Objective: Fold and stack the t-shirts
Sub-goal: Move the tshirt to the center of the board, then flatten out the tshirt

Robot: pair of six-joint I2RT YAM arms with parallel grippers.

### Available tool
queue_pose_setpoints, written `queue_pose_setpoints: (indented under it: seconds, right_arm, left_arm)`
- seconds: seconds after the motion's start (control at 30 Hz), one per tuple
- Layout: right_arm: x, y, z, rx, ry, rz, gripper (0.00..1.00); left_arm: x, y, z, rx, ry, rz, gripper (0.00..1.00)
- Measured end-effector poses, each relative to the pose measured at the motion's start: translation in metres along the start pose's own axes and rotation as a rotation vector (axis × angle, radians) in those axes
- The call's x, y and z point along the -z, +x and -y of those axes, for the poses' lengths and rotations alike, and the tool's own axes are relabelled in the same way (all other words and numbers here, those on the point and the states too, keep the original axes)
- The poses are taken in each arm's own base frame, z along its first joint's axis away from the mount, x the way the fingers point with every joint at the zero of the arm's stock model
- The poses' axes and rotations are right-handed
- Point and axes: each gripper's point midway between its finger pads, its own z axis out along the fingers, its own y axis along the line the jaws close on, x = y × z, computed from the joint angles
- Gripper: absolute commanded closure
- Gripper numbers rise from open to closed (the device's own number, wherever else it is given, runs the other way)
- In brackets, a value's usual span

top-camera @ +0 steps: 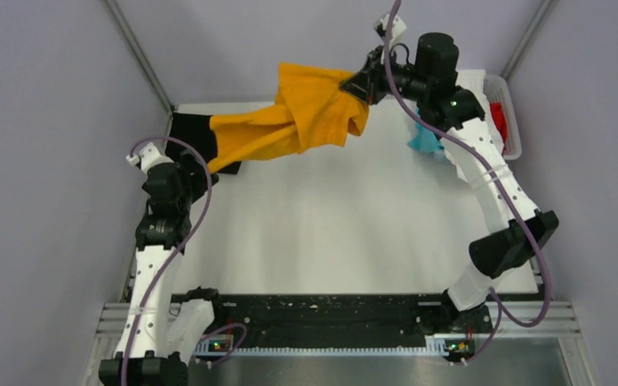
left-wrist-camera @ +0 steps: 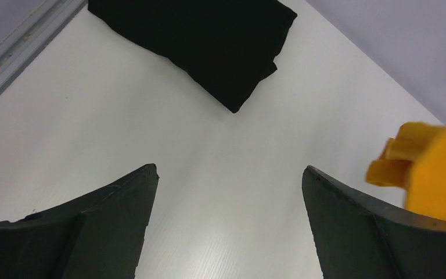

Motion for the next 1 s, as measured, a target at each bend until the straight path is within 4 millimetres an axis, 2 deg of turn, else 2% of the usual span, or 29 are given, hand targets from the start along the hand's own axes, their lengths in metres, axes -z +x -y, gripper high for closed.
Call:
queue_pose_setpoints:
  seconds: [0.03, 0.1, 0.13, 0.17, 0.2, 0.27, 0.33, 0.37, 0.43, 0.57, 0.7, 0.77, 0.87, 0.93, 1.0]
  right_arm:
    - [0.002, 0.015, 0.002, -0.008, 0.008, -0.026, 0.88]
    - [0.008, 0.058, 0.007, -0.031, 0.031, -0.106, 0.62]
    - [0.012, 0.092, 0.012, -0.039, 0.051, -0.165, 0.44]
    - [0.016, 0.119, 0.016, -0.063, 0.072, -0.218, 0.33]
    - [0.02, 0.148, 0.022, -0.079, 0.102, -0.278, 0.28]
    - [0.034, 0.21, 0.043, -0.116, 0.224, -0.405, 0.22]
    - [0.058, 0.265, 0.064, -0.155, 0.374, -0.546, 0.2]
    - [0.074, 0.285, 0.073, -0.169, 0.45, -0.612, 0.15]
    - [0.091, 0.3, 0.085, -0.172, 0.549, -0.669, 0.02]
    - [0.106, 0.301, 0.103, -0.166, 0.69, -0.681, 0.01]
    - [0.112, 0.307, 0.102, -0.207, 0.736, -0.668, 0.01]
    - [0.117, 0.313, 0.094, -0.222, 0.742, -0.66, 0.01]
    - [0.125, 0.323, 0.072, -0.247, 0.715, -0.655, 0.01]
    - [0.126, 0.33, 0.056, -0.264, 0.683, -0.648, 0.01]
    - [0.129, 0.34, 0.042, -0.283, 0.659, -0.656, 0.01]
  left_arm:
    - [0.003, -0.001, -0.003, 0.009, -0.012, 0.008, 0.01]
    - [0.01, -0.005, -0.006, 0.028, -0.029, 0.032, 0.01]
    - [0.014, -0.008, -0.008, 0.039, -0.036, 0.046, 0.01]
    - [0.017, -0.01, -0.009, 0.05, -0.043, 0.058, 0.01]
    - [0.02, -0.011, -0.011, 0.06, -0.049, 0.066, 0.01]
    - [0.023, -0.011, -0.014, 0.078, -0.061, 0.071, 0.01]
    - [0.022, -0.006, -0.016, 0.086, -0.068, 0.056, 0.01]
    - [0.021, 0.0, -0.017, 0.087, -0.071, 0.04, 0.01]
    - [0.017, 0.013, -0.02, 0.086, -0.075, -0.008, 0.01]
    - [0.005, 0.056, -0.023, 0.078, -0.071, -0.17, 0.01]
    - [0.002, 0.104, -0.016, 0.087, -0.011, -0.368, 0.01]
    - [0.006, 0.129, -0.007, 0.074, 0.028, -0.454, 0.01]
    - [0.016, 0.162, 0.011, 0.019, 0.086, -0.561, 0.01]
    - [0.017, 0.176, 0.02, -0.001, 0.106, -0.612, 0.02]
    - [0.01, 0.186, 0.02, -0.003, 0.092, -0.642, 0.03]
